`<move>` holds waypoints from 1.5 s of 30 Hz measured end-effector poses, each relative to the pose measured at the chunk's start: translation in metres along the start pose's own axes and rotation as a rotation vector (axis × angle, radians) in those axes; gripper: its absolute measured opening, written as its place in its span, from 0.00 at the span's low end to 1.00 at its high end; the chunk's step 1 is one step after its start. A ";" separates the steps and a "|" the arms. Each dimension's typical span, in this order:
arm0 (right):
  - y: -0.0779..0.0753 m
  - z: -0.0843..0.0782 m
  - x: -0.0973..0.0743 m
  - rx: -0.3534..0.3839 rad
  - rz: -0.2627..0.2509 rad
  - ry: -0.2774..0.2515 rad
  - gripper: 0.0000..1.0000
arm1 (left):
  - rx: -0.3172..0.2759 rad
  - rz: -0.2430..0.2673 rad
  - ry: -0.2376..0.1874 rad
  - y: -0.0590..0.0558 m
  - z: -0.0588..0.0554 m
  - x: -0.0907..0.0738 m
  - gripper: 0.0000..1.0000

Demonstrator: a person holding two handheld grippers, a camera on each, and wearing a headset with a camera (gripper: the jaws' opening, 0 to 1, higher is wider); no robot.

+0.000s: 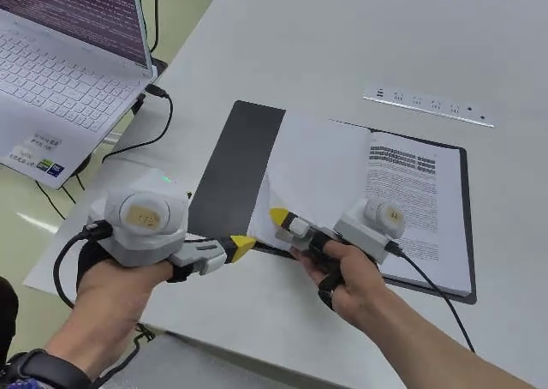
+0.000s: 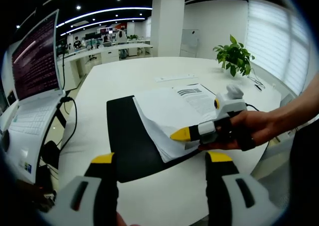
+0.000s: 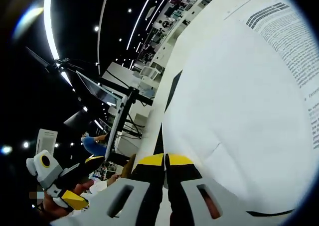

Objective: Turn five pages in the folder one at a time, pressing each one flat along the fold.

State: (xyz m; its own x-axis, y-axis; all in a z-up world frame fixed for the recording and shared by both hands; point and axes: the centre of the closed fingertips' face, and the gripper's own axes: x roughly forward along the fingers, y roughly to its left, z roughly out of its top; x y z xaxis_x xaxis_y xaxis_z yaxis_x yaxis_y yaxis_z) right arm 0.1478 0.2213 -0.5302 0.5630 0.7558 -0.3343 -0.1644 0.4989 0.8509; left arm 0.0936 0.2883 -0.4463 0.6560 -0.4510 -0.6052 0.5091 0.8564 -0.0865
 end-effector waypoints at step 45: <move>0.016 -0.016 -0.038 -0.103 0.071 0.009 0.28 | 0.022 -0.027 0.026 0.003 0.001 0.016 0.40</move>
State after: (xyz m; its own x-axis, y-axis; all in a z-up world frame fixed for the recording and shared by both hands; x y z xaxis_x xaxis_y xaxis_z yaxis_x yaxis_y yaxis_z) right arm 0.1103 0.2073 -0.5104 0.5398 0.7943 -0.2787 -0.2861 0.4845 0.8267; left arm 0.1061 0.2837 -0.4551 0.6272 -0.4666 -0.6236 0.5383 0.8384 -0.0858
